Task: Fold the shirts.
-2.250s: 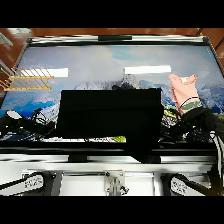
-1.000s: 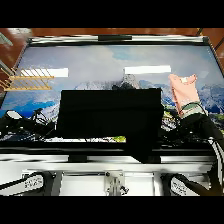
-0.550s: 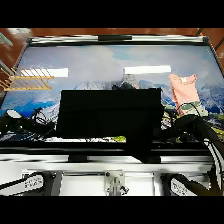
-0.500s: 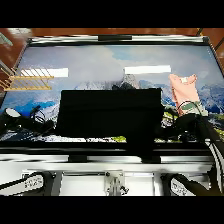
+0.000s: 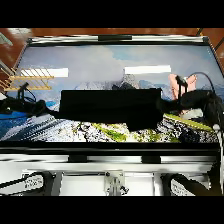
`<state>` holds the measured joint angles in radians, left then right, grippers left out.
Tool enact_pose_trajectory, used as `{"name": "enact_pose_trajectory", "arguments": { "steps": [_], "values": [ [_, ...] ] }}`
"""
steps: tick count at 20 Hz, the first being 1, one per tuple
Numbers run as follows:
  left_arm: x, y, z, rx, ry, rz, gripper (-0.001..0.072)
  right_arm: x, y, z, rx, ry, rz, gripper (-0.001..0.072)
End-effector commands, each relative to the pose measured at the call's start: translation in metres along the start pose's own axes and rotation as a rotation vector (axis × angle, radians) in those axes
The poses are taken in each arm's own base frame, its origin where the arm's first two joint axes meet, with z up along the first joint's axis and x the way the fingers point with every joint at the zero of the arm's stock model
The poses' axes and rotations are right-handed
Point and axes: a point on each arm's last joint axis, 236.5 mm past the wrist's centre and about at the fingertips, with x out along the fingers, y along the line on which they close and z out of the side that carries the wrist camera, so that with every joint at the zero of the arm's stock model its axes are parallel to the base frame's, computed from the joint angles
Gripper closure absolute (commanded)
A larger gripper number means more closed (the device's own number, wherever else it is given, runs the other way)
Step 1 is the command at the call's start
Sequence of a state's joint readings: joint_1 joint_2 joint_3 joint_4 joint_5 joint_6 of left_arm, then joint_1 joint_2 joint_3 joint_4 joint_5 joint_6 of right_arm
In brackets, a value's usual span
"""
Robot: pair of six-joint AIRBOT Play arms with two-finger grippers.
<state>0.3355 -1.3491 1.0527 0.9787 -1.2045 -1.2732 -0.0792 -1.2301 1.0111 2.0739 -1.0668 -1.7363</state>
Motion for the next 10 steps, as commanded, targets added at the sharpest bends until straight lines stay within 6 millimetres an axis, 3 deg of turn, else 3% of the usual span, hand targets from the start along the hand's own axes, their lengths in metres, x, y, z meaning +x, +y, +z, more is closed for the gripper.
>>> {"name": "enact_pose_trajectory", "arguments": {
  "steps": [1, 4, 7, 10],
  "values": [
    [-0.018, -0.009, 0.054, -0.045, -0.127, -0.008, 0.0671, -0.004, -0.003, 0.064, -0.034, -0.094, -0.054, 0.0652],
    [-0.012, -0.018, 0.085, -0.068, -0.15, -0.058, 0.0671, 0.01, -0.005, 0.101, -0.029, -0.117, -0.05, 0.0651],
    [0.006, -0.038, 0.114, -0.082, -0.173, -0.138, 0.0671, 0.027, -0.012, 0.123, -0.014, -0.132, -0.053, 0.0651],
    [0.034, -0.042, 0.122, -0.083, -0.15, -0.139, 0.067, 0.039, -0.021, 0.141, 0.001, -0.184, -0.064, 0.0651]
  ]
}}
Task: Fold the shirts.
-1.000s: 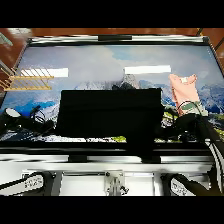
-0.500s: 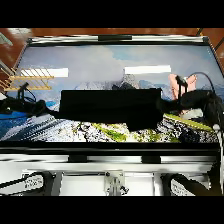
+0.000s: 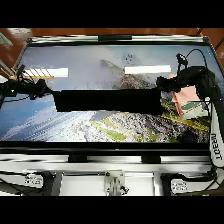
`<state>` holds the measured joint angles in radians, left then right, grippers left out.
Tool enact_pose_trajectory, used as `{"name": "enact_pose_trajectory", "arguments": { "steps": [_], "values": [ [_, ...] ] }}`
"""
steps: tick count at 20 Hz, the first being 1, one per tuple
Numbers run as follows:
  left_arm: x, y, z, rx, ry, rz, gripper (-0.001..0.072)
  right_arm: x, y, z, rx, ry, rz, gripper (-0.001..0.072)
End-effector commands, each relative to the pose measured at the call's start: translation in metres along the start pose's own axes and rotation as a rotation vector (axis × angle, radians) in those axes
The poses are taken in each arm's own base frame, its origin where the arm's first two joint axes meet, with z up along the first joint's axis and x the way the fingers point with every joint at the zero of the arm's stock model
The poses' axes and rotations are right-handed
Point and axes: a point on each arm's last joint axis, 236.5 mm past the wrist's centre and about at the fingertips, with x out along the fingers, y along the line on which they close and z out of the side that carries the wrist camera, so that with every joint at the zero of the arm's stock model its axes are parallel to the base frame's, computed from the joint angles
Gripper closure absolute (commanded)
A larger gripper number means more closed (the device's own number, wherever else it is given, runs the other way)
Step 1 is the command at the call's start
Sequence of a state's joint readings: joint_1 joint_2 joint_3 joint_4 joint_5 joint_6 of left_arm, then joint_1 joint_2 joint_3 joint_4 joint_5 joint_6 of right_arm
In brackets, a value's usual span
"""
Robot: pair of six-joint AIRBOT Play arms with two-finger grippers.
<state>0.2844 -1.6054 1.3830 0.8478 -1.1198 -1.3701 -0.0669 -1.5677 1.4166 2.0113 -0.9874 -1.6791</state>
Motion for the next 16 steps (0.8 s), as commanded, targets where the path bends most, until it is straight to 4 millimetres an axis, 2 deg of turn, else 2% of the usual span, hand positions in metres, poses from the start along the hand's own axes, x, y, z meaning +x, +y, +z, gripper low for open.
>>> {"name": "enact_pose_trajectory", "arguments": {
  "steps": [1, 4, 7, 11, 12, 13, 14, 15, 16],
  "values": [
    [0.031, -0.005, 0.011, -0.022, 0.004, -0.026, 0.067, 0.019, -0.01, 0.025, 0.026, -0.07, -0.017, 0.0651],
    [0.051, 0.003, 0.002, -0.043, 0.048, -0.021, 0.067, 0.038, -0.021, 0.025, 0.039, -0.073, -0.029, 0.0651],
    [0.065, 0.003, -0.007, -0.045, 0.078, -0.019, 0.0668, 0.054, -0.03, 0.028, 0.053, -0.087, -0.042, 0.0651],
    [0.07, 0.006, -0.01, -0.044, 0.091, -0.014, 0.0665, 0.056, -0.033, 0.035, 0.065, -0.12, -0.047, 0.0651],
    [0.07, 0.008, -0.01, -0.04, 0.093, -0.004, 0.063, 0.057, -0.033, 0.032, 0.066, -0.107, -0.045, 0.065],
    [0.069, 0.009, -0.011, -0.038, 0.097, 0.0, 0.0549, 0.057, -0.032, 0.027, 0.066, -0.087, -0.043, 0.0648],
    [0.068, 0.008, -0.013, -0.036, 0.106, -0.001, 0.0319, 0.057, -0.031, 0.021, 0.064, -0.062, -0.041, 0.0563],
    [0.067, 0.007, -0.016, -0.034, 0.116, -0.004, 0.0156, 0.055, -0.032, 0.015, 0.038, -0.034, -0.039, 0.0299],
    [0.064, 0.003, -0.017, -0.015, 0.124, -0.01, 0.015, 0.05, -0.032, 0.009, -0.019, -0.004, -0.039, 0.0124]
  ]
}}
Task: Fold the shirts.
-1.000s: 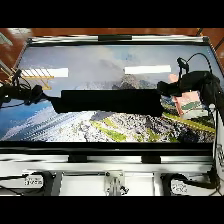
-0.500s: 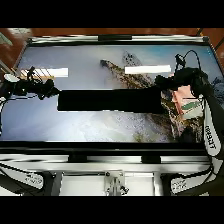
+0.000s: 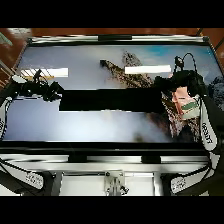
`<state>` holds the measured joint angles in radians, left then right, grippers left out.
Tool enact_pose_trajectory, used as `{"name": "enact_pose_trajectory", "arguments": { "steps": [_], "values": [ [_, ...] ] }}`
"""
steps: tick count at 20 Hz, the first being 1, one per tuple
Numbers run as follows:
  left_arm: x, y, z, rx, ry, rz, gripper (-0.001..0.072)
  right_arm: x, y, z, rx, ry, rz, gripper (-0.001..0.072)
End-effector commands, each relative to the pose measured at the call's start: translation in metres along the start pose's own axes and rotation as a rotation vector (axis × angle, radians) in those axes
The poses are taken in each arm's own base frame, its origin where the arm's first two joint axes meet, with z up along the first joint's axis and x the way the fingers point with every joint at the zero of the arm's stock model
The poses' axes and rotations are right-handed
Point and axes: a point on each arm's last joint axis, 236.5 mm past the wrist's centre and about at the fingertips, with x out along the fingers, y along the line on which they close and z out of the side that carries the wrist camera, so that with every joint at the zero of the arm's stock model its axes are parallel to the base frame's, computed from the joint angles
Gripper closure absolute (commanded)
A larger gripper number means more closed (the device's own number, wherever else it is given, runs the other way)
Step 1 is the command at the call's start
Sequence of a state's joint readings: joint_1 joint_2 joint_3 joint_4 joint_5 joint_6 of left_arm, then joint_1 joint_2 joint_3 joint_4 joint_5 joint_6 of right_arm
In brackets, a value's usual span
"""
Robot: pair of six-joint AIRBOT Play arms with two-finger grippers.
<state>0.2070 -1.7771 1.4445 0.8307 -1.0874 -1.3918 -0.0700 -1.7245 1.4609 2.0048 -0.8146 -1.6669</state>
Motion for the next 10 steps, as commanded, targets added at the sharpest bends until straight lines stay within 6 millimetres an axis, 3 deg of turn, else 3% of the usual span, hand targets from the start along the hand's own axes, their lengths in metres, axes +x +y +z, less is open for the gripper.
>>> {"name": "enact_pose_trajectory", "arguments": {
  "steps": [1, 3, 5, 6, 10],
  "values": [
    [-0.007, -0.007, -0.004, 0.053, 0.026, -0.007, 0.015, -0.013, -0.008, -0.018, -0.106, 0.09, -0.016, 0.012],
    [-0.021, -0.02, 0.005, 0.088, -0.007, -0.016, 0.0151, -0.032, -0.033, -0.027, -0.13, 0.145, -0.093, 0.012],
    [-0.036, -0.035, 0.014, 0.12, -0.039, -0.026, 0.0152, -0.043, -0.053, -0.041, -0.059, 0.214, -0.105, 0.0033],
    [-0.042, -0.041, 0.014, 0.134, -0.042, -0.032, 0.0152, -0.045, -0.058, -0.047, -0.024, 0.243, -0.089, 0.0033],
    [-0.058, -0.056, 0.01, 0.172, -0.043, -0.043, 0.0158, -0.037, -0.052, -0.054, 0.091, 0.274, 0.064, 0.0033]
  ]
}}
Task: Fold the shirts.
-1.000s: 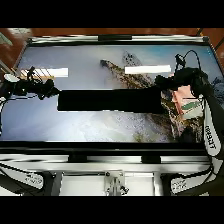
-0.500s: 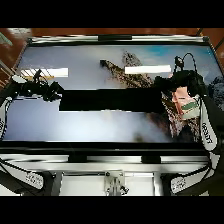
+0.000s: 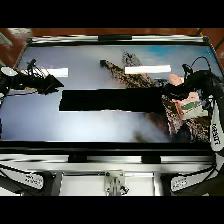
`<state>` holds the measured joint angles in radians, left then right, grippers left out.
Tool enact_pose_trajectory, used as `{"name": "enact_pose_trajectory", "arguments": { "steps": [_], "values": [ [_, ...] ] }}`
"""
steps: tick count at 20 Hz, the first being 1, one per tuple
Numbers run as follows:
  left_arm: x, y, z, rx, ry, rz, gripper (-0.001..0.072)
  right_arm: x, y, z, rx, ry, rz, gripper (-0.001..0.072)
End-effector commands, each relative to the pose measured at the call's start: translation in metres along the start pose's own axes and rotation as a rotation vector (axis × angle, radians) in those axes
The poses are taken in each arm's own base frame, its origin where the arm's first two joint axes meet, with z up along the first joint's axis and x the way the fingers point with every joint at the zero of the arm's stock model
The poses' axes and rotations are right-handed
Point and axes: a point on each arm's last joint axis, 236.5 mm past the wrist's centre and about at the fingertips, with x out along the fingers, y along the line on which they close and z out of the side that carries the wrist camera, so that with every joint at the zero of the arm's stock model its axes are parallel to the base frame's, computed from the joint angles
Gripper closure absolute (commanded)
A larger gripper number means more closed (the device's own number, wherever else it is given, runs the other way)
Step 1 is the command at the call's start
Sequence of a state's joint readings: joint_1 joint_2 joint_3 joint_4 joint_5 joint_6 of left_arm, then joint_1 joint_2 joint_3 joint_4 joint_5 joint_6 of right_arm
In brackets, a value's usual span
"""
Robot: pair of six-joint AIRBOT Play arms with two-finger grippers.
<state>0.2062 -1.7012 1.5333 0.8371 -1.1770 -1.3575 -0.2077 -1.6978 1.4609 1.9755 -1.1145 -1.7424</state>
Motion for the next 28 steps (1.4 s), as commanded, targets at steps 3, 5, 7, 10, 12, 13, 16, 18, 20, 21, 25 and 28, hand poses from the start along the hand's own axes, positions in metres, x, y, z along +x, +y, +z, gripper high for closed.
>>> {"name": "enact_pose_trajectory", "arguments": {
  "steps": [3, 5, 7, 10, 12, 13, 16, 18, 20, 21, 25, 28],
  "values": [
    [-0.024, -0.022, 0.003, 0.107, -0.029, -0.011, 0.0158, 0.014, -0.003, -0.013, 0.09, 0.068, 0.112, 0.0033],
    [-0.027, -0.025, 0.004, 0.118, -0.037, -0.012, 0.0158, 0.023, -0.004, -0.015, 0.101, 0.084, 0.122, 0.0033],
    [-0.028, -0.025, 0.004, 0.119, -0.036, -0.012, 0.016, 0.034, -0.004, -0.019, 0.12, 0.106, 0.136, 0.0033],
    [-0.028, -0.025, 0.004, 0.119, -0.036, -0.013, 0.017, 0.045, 0.003, -0.021, 0.153, 0.118, 0.189, 0.0033],
    [-0.028, -0.025, 0.004, 0.118, -0.036, -0.013, 0.017, 0.051, 0.007, -0.022, 0.177, 0.131, 0.217, 0.0033],
    [-0.028, -0.025, 0.004, 0.118, -0.036, -0.013, 0.017, 0.055, 0.007, -0.024, 0.195, 0.142, 0.222, 0.0033],
    [-0.028, -0.027, 0.003, 0.115, -0.033, -0.021, 0.017, 0.064, 0.014, -0.026, 0.254, 0.16, 0.268, 0.0033],
    [-0.028, -0.029, 0.003, 0.113, -0.035, -0.028, 0.017, 0.065, 0.021, -0.022, 0.275, 0.15, 0.301, 0.0033],
    [-0.028, -0.03, 0.003, 0.112, -0.035, -0.031, 0.017, 0.063, 0.024, -0.022, 0.259, 0.147, 0.317, 0.0036],
    [-0.028, -0.03, 0.003, 0.111, -0.036, -0.034, 0.017, 0.062, 0.026, -0.023, 0.243, 0.152, 0.324, 0.0104],
    [-0.027, -0.033, 0.002, 0.108, -0.031, -0.041, 0.0171, 0.048, 0.033, -0.018, 0.203, 0.129, 0.333, 0.0652],
    [-0.021, -0.043, -0.003, 0.124, -0.017, -0.051, 0.0221, 0.024, 0.041, -0.007, 0.16, 0.074, 0.335, 0.065]
  ]
}}
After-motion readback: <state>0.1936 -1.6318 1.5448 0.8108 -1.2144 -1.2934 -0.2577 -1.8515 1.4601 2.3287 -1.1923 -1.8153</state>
